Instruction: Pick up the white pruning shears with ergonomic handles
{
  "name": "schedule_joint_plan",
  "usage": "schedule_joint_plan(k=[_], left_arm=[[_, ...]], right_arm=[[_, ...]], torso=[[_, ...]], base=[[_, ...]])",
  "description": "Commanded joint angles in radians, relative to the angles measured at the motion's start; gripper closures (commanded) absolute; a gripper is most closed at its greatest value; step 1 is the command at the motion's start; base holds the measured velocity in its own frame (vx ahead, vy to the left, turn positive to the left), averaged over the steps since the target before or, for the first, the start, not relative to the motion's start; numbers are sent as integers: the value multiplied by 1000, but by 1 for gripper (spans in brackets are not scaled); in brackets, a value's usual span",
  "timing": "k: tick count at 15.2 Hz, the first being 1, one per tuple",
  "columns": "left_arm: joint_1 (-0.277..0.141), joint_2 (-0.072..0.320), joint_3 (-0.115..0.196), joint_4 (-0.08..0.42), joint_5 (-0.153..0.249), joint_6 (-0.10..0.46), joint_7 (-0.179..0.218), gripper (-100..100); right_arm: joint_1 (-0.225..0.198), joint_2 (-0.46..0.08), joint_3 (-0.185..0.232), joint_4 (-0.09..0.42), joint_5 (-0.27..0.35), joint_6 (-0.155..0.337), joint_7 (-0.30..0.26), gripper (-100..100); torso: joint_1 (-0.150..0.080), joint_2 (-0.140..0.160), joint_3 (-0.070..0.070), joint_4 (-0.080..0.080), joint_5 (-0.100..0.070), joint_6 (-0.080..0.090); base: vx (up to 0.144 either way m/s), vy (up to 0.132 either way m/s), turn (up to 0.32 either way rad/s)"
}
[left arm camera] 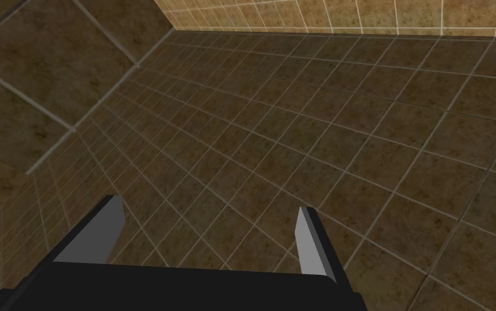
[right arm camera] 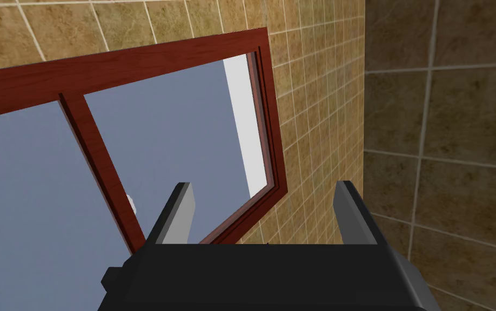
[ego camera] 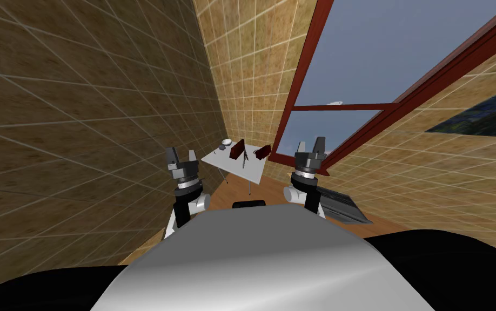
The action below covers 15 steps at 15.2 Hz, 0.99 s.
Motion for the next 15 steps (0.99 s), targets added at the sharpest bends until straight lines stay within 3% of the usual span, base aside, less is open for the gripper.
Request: schedule_joint_plan(k=[1,4,7,15], left_arm=[[-2,31,2,5,5,3,2,-100],[-10,97,11,26,25,17,10,-100],[-23,152,26,61,59,40,23,-100],[-75,242,86,199,194,134,77,-100]], right_arm=[[0,0,0,0,0,0,0,0],[0,0,0,0,0,0,0,0],[0,0,0,0,0,0,0,0],[0,1,0,0,0,0,0,0]], torso=[[0,0,0,0,0,0],[-3,2,1,0,-1,0],[-10,3,2,1,-2,0],[-23,1,1,0,-5,0]], base=[[-13,-16,11],[-31,-67,43],[-44,-161,68],[-22,-280,109]])
